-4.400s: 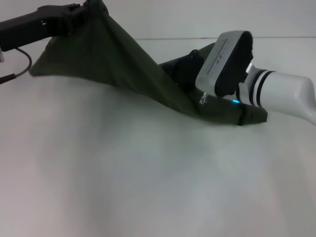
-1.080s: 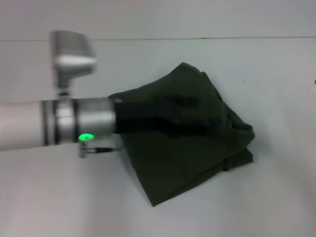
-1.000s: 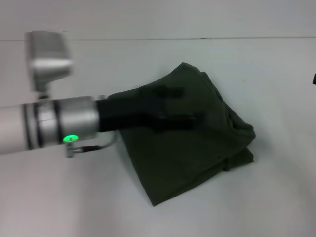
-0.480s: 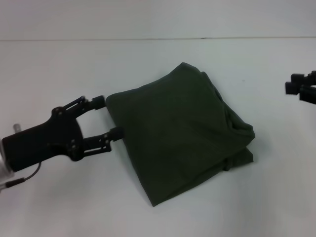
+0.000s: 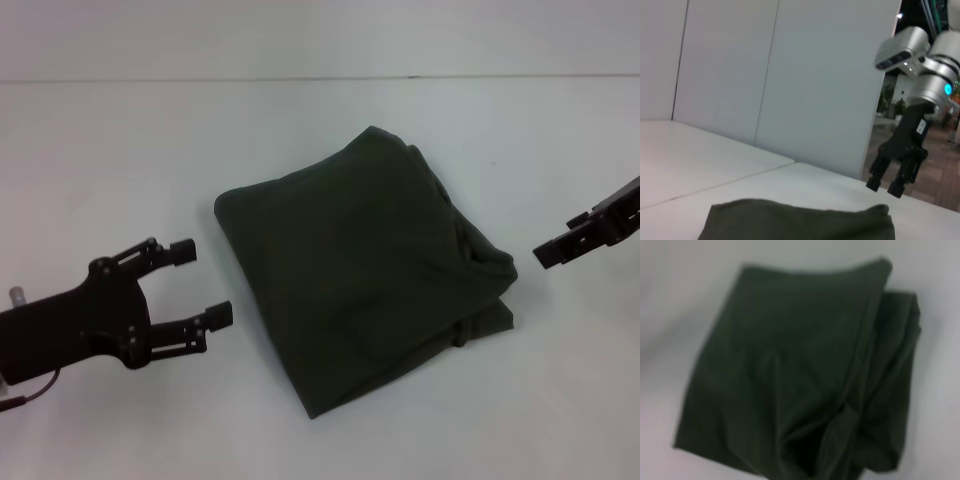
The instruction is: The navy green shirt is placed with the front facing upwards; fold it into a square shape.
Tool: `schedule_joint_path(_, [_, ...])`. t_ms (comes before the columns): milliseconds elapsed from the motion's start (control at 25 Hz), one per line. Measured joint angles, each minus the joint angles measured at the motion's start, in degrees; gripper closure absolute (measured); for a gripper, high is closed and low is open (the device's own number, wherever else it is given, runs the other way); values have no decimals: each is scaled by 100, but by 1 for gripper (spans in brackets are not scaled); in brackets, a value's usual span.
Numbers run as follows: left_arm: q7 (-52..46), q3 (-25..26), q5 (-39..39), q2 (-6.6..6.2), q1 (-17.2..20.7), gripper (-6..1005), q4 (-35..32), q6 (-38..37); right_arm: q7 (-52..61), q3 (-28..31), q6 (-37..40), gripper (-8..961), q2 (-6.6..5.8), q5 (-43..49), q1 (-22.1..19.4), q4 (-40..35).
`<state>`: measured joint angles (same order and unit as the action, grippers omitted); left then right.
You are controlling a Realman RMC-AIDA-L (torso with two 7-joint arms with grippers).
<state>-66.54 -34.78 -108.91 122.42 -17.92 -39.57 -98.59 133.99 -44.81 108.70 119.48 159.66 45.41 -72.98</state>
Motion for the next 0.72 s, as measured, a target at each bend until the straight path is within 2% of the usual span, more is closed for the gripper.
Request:
schedule_joint_path(160, [30, 7, -69, 4, 46, 63, -32, 2, 319, -414, 128, 283, 71, 254, 274, 54])
schedule_joint_path(280, [120, 15, -82, 23, 105, 63, -53, -3, 601, -714, 52, 165, 94, 8, 340, 115])
schedule_joint_path(400, [197, 18, -132, 53, 156, 63, -63, 38, 789, -844, -103, 35, 67, -350, 350, 351])
schedule_joint_path(720, [221, 59, -227, 63, 176, 63, -78, 62, 930, -908, -520, 55, 33, -398, 316, 732])
